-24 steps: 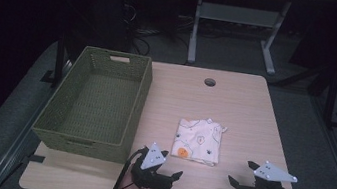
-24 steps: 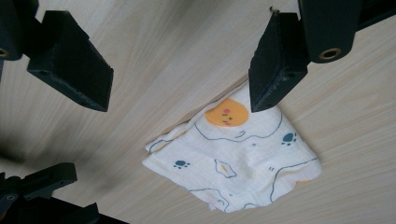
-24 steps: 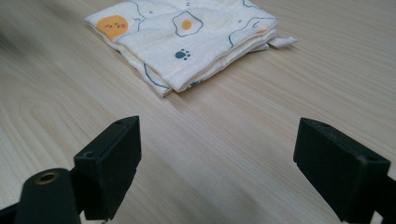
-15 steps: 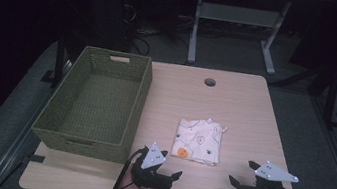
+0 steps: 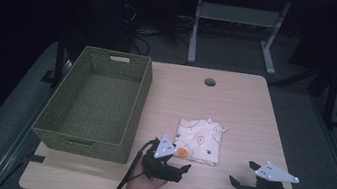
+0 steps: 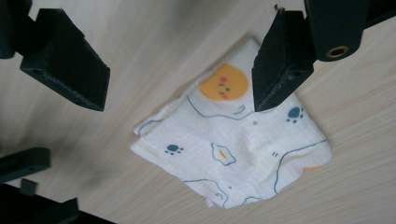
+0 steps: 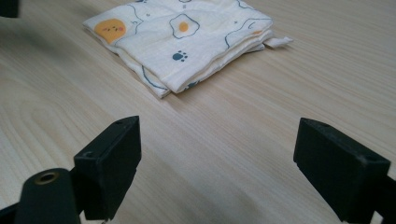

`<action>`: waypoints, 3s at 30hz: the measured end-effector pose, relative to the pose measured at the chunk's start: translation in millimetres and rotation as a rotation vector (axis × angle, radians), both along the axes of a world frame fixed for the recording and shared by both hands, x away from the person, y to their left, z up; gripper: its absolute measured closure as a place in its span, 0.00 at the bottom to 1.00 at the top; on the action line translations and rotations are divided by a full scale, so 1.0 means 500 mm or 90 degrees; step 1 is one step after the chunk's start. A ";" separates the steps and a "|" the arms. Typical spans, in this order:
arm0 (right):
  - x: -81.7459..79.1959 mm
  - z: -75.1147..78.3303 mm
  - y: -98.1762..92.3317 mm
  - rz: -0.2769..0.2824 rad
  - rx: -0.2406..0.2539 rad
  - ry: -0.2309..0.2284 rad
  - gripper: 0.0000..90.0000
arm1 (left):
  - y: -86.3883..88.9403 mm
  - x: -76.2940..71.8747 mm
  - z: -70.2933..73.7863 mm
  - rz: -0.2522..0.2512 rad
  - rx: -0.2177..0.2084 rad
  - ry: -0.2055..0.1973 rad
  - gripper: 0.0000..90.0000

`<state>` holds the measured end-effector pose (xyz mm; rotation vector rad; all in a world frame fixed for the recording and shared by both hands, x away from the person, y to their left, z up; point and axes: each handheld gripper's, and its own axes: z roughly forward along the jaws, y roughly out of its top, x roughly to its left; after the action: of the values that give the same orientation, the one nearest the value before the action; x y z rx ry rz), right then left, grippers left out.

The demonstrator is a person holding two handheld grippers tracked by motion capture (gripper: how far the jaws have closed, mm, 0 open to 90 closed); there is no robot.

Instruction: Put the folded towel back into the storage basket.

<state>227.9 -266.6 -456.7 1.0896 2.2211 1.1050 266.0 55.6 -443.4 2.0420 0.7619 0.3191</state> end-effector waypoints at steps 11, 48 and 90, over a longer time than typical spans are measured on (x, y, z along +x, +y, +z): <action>-0.001 0.001 -0.002 0.006 0.003 -0.005 0.16 | -0.073 0.077 0.007 -0.009 0.062 0.008 0.23; -0.002 0.002 0.000 0.014 0.009 -0.008 0.16 | -0.148 0.190 -0.036 0.011 0.167 0.073 0.58; -0.003 0.003 -0.006 0.008 0.008 -0.009 0.17 | -0.093 0.188 0.058 0.014 0.086 0.070 0.91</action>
<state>226.6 -269.4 -455.3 1.0707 2.2163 1.1298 359.8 9.1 -414.5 2.1936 0.8503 0.2783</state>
